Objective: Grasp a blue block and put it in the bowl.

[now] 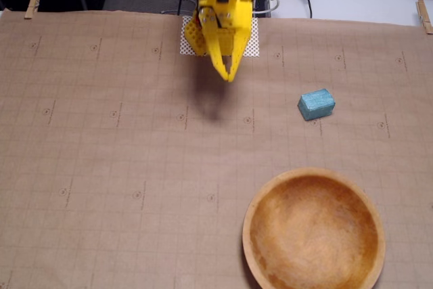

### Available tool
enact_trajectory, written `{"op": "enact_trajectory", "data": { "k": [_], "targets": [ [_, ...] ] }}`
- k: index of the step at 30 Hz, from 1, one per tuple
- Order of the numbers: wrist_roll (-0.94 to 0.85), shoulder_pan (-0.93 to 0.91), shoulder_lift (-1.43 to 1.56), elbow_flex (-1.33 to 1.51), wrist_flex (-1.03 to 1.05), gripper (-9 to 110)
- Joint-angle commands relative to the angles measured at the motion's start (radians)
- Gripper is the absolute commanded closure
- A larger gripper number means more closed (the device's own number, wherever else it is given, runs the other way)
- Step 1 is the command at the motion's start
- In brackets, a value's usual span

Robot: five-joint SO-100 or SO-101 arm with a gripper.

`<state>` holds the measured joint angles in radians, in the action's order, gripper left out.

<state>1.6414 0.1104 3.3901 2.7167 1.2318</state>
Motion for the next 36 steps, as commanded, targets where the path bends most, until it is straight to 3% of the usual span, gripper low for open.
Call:
{"op": "enact_trajectory", "data": {
  "k": [1, 8, 17, 25, 36],
  "targets": [
    [-0.009, 0.051, -0.015, -0.060, -0.167, 104],
    [-0.011, 0.140, -0.015, 0.066, -0.393, 104],
    [-0.011, 0.296, -0.322, -0.008, -0.413, 103],
    [0.003, 0.454, -0.617, -0.120, -0.411, 87],
    [0.014, 0.589, -0.638, -0.126, -0.420, 64]
  ]
}}
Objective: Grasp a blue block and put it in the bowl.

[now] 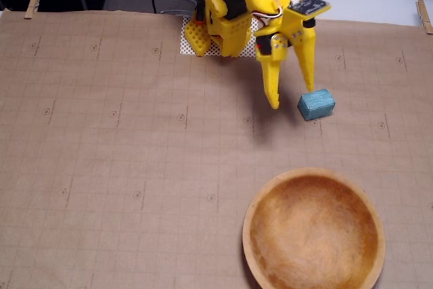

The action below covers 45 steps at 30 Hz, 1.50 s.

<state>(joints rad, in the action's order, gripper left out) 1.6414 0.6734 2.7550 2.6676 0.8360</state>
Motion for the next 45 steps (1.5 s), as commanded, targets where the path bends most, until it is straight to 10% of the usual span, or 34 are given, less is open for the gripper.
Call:
{"op": "enact_trajectory", "data": {
  "k": [1, 45],
  "targets": [
    [0.028, 0.035, -0.003, -0.077, -0.023, 63],
    [0.118, 0.324, -0.020, -0.069, 0.084, 47]
  ]
}}
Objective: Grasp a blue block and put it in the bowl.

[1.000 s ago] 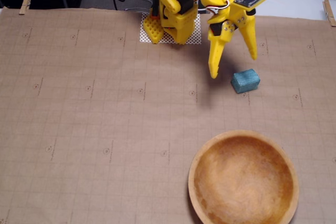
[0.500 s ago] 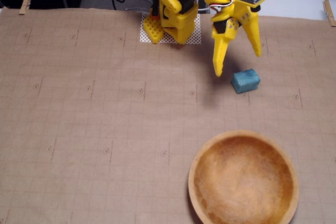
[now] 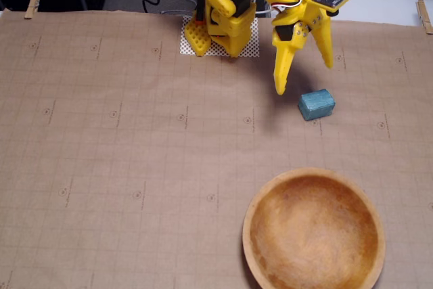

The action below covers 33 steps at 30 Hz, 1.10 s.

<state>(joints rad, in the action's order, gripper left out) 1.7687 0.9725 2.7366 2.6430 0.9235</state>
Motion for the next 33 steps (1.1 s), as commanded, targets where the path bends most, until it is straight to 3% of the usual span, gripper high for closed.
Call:
{"op": "enact_trajectory", "data": {
  "k": [1, 21, 33],
  "targets": [
    [-0.009, 0.028, -0.002, -0.044, -0.003, 47],
    [-0.011, 0.040, -0.009, 0.018, -0.008, 46],
    [-0.011, 0.069, -0.354, -0.060, -0.126, 46]
  ]
}}
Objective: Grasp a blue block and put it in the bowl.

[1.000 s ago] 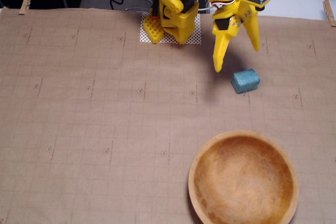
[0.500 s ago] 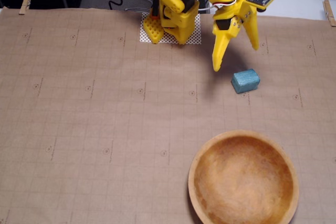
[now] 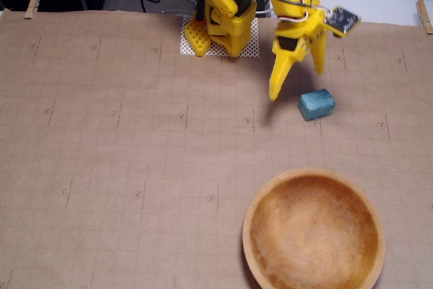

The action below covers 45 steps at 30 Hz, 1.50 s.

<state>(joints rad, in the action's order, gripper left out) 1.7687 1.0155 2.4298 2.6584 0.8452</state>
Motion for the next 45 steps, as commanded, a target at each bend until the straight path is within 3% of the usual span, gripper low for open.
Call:
{"op": "enact_trajectory", "data": {
  "k": [1, 18, 27, 45],
  "targets": [
    [-0.011, 0.034, -0.066, -0.075, -0.060, 46],
    [-0.055, 0.077, -0.359, -0.092, -0.318, 46],
    [-0.057, 0.067, -0.492, -0.123, -0.344, 45],
    [0.351, 0.058, -0.581, -0.183, -0.336, 45]
  ]
}}
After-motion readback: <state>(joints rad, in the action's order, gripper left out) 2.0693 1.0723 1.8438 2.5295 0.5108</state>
